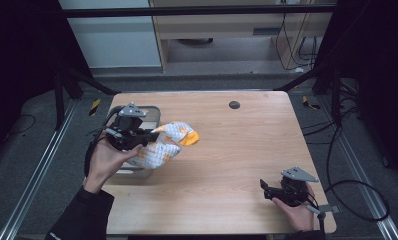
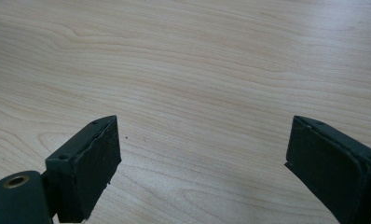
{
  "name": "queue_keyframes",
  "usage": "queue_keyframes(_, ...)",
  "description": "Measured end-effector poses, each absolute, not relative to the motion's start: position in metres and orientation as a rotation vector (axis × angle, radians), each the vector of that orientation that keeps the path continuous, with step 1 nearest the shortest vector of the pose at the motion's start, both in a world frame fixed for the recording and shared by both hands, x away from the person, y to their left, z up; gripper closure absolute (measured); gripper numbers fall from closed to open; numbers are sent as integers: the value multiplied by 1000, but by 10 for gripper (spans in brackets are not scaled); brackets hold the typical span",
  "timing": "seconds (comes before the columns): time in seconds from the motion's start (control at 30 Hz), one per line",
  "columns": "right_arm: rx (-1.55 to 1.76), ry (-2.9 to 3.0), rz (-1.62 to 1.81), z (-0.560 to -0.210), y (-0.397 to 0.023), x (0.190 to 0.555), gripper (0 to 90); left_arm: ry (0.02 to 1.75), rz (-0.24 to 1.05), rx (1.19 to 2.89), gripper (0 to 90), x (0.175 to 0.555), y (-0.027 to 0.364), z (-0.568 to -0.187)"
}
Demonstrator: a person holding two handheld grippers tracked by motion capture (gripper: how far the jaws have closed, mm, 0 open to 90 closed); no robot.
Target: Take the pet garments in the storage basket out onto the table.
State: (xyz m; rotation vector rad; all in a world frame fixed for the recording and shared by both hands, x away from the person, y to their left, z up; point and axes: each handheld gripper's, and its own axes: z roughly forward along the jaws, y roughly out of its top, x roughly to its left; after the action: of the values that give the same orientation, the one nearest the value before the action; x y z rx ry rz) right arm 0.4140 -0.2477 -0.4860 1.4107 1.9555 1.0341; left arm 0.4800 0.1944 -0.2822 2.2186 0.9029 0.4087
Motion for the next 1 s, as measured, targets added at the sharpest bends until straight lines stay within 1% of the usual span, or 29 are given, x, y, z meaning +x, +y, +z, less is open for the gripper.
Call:
queue_keyframes(0.37,1412,1942,1034,-486,-249,414,95,861,355,2259,815,481,171,-297)
queue_keyframes(1.0,1413,1938,1032,-485,-249,413,95,787,297,2314,814,482,145,-314)
